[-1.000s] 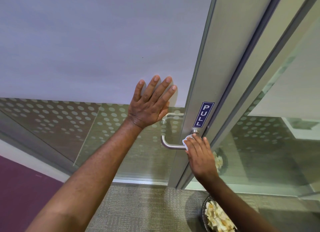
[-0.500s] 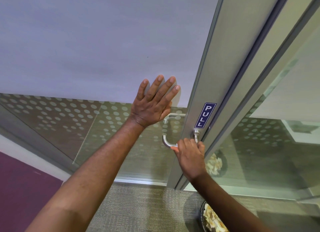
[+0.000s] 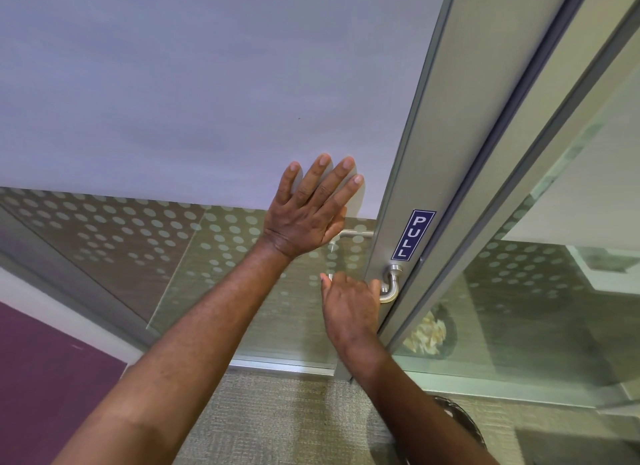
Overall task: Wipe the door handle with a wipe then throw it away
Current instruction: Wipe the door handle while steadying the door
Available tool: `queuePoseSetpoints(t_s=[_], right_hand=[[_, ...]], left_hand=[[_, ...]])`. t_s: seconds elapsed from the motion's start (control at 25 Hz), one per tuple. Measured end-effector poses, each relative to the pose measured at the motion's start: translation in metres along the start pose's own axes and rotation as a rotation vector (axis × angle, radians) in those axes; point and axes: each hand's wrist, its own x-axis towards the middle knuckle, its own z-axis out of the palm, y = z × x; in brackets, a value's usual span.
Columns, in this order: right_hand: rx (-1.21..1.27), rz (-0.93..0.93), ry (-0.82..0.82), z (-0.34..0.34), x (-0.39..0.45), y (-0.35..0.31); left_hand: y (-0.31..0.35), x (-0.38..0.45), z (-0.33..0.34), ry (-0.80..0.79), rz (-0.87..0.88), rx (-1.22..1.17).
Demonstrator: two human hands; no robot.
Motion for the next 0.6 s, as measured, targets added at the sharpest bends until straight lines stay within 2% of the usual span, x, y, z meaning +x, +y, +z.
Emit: queuePoseSetpoints(t_s=[0.16,0.32,0.6], right_hand=[[-0.012,0.074,-0.104,0.002,0.014,-0.019],[-0.163,-0.013,-0.157,0.004,0.019,-0.026],[-0.221,-0.406,0.162,0.020,-0.003,0.016]], left_hand=[[0.000,0.001,-0.002,-0.003,-0.004,-0.006],[-0.001,0.002,-0.005,-0.009,0.006,0.004],[-0.002,0.005,-0.008,-0.021,0.014,-0.002]])
